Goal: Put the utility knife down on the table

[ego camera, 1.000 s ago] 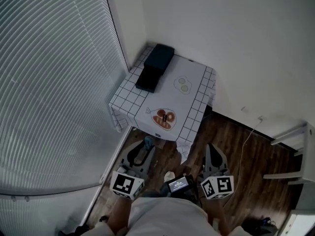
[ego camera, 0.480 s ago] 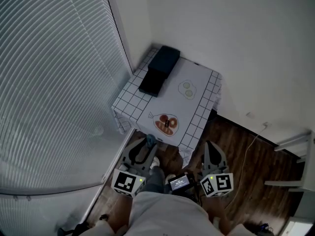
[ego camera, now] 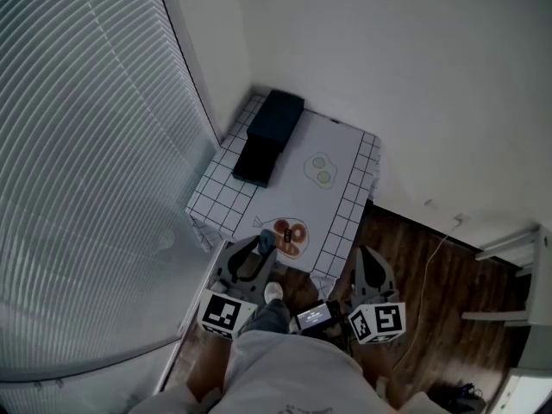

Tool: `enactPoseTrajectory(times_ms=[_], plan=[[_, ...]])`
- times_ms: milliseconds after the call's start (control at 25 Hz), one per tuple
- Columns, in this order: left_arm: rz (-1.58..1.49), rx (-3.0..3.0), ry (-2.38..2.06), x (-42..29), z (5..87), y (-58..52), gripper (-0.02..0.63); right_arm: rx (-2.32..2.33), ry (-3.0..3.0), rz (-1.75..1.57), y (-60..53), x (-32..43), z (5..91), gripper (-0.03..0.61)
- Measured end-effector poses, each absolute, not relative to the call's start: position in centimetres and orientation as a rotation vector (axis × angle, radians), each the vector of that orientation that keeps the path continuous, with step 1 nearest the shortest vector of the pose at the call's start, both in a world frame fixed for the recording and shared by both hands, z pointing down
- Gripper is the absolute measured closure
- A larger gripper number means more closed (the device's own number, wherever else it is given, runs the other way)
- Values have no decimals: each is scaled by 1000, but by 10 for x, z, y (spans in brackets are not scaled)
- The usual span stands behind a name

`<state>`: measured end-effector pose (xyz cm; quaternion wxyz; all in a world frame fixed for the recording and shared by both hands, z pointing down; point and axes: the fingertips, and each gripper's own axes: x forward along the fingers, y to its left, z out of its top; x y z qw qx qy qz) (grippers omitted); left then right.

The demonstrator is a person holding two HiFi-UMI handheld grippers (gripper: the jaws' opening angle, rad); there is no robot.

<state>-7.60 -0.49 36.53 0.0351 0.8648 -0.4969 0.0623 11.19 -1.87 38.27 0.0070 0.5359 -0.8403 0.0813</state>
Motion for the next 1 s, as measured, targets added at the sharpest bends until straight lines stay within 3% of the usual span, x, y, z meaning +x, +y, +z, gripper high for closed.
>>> enactPoseTrajectory(times_ms=[560, 1000], plan=[[237, 2775, -1408, -107, 366, -80, 482, 1724, -2515, 197, -78, 67, 392, 571], [272, 2746, -1357, -85, 388, -103, 482, 1752, -2500, 297, -105, 89, 400, 571]])
